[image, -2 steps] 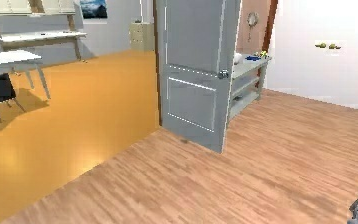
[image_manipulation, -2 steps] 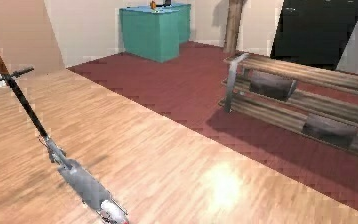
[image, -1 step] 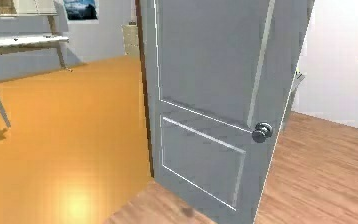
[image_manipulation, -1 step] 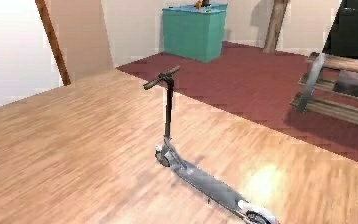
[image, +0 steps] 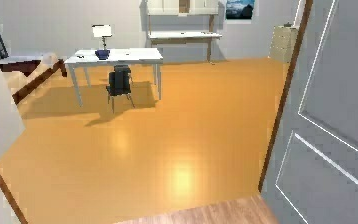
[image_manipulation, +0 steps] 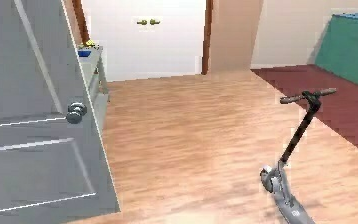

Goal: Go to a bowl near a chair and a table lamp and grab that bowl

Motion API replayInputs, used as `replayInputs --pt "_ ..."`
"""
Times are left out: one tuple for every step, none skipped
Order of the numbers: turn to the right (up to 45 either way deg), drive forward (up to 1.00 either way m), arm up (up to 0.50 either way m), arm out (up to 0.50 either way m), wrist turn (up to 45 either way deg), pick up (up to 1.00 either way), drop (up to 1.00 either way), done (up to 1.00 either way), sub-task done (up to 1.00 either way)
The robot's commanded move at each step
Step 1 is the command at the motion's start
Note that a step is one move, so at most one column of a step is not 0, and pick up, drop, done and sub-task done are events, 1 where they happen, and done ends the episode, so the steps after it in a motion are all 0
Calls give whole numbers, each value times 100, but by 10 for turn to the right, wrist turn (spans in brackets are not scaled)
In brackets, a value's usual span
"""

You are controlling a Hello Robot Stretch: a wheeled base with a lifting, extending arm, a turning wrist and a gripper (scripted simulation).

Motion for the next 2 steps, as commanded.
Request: replayInputs --pt "0 100 0 0 0 0 0 0 0" --pt "0 100 0 0 0 0 0 0 0"
